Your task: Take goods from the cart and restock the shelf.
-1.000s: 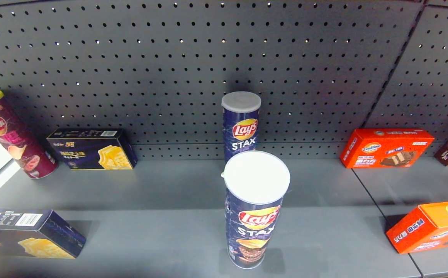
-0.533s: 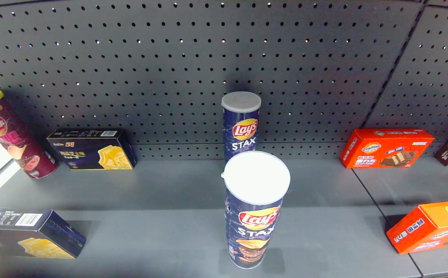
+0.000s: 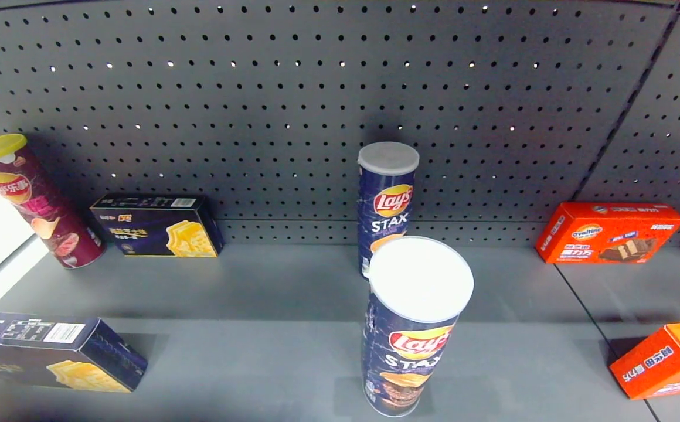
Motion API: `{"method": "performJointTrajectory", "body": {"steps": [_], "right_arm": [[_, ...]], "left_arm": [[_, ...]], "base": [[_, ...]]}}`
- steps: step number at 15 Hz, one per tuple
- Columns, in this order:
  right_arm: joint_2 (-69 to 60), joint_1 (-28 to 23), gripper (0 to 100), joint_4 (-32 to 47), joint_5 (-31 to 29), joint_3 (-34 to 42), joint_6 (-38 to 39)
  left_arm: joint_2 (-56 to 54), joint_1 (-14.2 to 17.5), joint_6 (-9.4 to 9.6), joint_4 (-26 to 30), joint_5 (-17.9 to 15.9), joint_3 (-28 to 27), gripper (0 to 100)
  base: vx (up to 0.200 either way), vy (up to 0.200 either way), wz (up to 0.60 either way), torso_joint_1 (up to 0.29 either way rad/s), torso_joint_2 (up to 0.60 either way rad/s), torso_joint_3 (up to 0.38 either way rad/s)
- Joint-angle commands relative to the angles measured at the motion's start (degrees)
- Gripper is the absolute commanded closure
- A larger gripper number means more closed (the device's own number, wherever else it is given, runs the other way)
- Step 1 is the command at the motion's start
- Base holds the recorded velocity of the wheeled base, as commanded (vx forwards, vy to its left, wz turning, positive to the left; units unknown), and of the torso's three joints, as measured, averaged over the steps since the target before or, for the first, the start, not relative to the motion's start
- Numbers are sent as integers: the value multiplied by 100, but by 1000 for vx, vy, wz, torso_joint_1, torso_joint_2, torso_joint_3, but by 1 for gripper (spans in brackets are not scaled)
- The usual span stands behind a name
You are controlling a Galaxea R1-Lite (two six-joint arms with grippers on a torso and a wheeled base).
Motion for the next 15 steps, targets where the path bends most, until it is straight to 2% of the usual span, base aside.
{"method": "performJointTrajectory", "body": {"steps": [1,5,6,15], "right_arm": [[13,0,0,1,-1,0,-1],[13,-9,0,1,-1,0,-1],[13,0,0,1,-1,0,-1],[13,0,0,1,-1,0,-1]], "left_arm": [[9,1,-1,1,-7,0,0],[9,1,8,1,-7,0,0],[9,1,25,1,-16,0,0],[9,1,25,1,-7,0,0]], "base": [[0,0,0,0,0,0],[0,0,0,0,0,0],[0,-200,0,2,2,7],[0,0,0,0,0,0]]}}
